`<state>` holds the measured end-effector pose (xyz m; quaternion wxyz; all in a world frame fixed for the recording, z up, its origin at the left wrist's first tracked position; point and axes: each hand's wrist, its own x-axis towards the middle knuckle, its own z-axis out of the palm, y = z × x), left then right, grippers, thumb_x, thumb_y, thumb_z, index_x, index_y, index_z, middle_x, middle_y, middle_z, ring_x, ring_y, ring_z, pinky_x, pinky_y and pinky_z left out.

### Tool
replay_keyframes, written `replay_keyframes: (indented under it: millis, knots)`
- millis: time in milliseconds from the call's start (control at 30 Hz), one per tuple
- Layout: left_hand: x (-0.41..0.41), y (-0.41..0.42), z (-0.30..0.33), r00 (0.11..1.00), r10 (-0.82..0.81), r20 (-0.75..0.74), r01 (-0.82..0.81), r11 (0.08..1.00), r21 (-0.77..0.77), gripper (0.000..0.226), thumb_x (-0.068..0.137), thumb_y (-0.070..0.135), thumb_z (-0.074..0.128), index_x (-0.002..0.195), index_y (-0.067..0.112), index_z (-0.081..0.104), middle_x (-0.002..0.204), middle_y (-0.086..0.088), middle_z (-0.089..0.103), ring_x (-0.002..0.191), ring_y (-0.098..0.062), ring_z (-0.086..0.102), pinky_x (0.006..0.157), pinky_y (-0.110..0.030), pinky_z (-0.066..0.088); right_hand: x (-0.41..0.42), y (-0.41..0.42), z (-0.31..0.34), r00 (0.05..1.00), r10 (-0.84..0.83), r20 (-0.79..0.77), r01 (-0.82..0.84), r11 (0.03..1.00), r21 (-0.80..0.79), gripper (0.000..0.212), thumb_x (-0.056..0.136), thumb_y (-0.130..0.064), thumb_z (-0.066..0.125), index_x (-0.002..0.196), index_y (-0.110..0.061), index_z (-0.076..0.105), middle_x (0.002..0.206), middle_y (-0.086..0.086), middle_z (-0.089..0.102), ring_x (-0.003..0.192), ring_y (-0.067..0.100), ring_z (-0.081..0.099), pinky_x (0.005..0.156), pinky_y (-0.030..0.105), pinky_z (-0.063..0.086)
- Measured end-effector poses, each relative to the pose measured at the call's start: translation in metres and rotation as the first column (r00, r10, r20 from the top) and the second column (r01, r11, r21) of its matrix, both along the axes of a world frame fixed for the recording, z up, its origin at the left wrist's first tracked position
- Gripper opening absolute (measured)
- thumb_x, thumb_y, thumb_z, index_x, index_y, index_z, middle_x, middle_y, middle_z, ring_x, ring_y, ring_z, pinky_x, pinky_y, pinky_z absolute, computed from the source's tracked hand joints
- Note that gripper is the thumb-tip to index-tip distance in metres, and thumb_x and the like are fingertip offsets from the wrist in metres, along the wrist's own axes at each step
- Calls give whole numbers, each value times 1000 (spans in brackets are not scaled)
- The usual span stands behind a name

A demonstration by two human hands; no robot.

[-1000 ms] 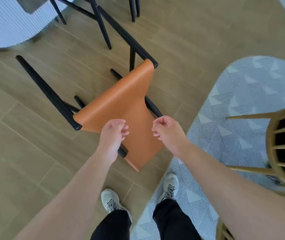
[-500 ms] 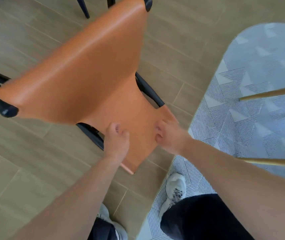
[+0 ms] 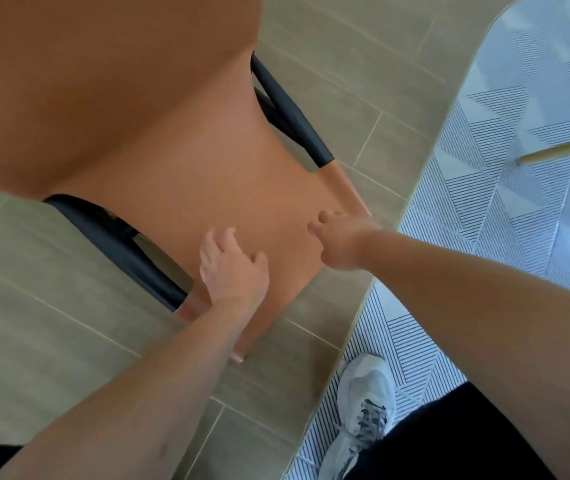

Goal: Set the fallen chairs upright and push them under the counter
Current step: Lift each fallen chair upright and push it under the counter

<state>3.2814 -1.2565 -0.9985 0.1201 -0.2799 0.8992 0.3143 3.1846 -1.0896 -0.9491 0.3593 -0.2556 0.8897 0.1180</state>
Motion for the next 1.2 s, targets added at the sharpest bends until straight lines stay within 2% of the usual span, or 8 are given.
replay_keyframes:
  millis: [100,233,333,433,600,833,967,1200]
  knots:
    - [15,5,-24,996,-92,-10,91,989,-117,71,94,51,51,151,16,28,163,-12,11,150,-31,10,120,-50,16,4,2,-32,1000,10,-19,-10,1000,2,55,84,-12,54,137,-18,38,119,8,43,111,31,49,76,40,44]
    - [35,12,-54,926,-374,52,373,884,-280,88,91,68,40,157,18,10,165,-14,-5,152,-31,-4,120,-52,8,13,5,-63,991,-135,-6,134,988,-70,67,80,-11,57,142,-19,33,127,9,39,120,33,45,92,46,48]
    - [43,19,-73,819,-563,113,564,752,-340,94,90,67,42,158,20,-2,164,-15,-17,151,-34,-14,120,-56,2,18,13,-82,996,-31,-82,26,998,-64,59,79,-12,58,134,-16,37,129,10,37,119,33,46,91,45,48]
    - [44,28,-87,749,-634,192,657,670,-346,103,87,69,45,156,20,-13,161,-16,-24,149,-36,-19,119,-59,-1,21,24,-95,992,62,-107,-67,997,-41,62,79,-12,58,136,-18,35,136,10,32,124,31,41,95,42,44]
    - [53,30,-106,677,-701,223,725,583,-367,114,83,68,55,154,21,-20,161,-17,-24,150,-36,-17,118,-60,-1,25,26,-107,977,132,-165,-144,988,-62,74,82,-16,58,147,-24,24,150,13,18,138,32,25,107,44,37]
    - [41,43,-103,697,-672,250,714,618,-329,112,85,47,62,152,24,-25,159,-14,-31,148,-36,-25,117,-61,-6,24,39,-120,960,231,-157,-226,973,46,98,89,-25,60,155,-27,-13,162,16,-13,151,34,-2,120,46,19]
    - [51,50,-106,681,-663,311,731,595,-333,104,90,34,56,152,19,-26,159,-15,-30,148,-36,-24,116,-63,-6,27,39,-123,938,283,-202,-276,959,64,91,94,-28,50,154,-25,-19,163,16,-15,151,35,-3,119,47,18]
    - [48,48,-101,637,-679,365,770,532,-352,98,95,37,49,151,10,-27,159,-17,-32,147,-40,-25,110,-73,-2,32,42,-133,909,318,-267,-308,948,80,89,98,-30,45,151,-22,-26,162,17,-15,151,36,-1,116,51,23]
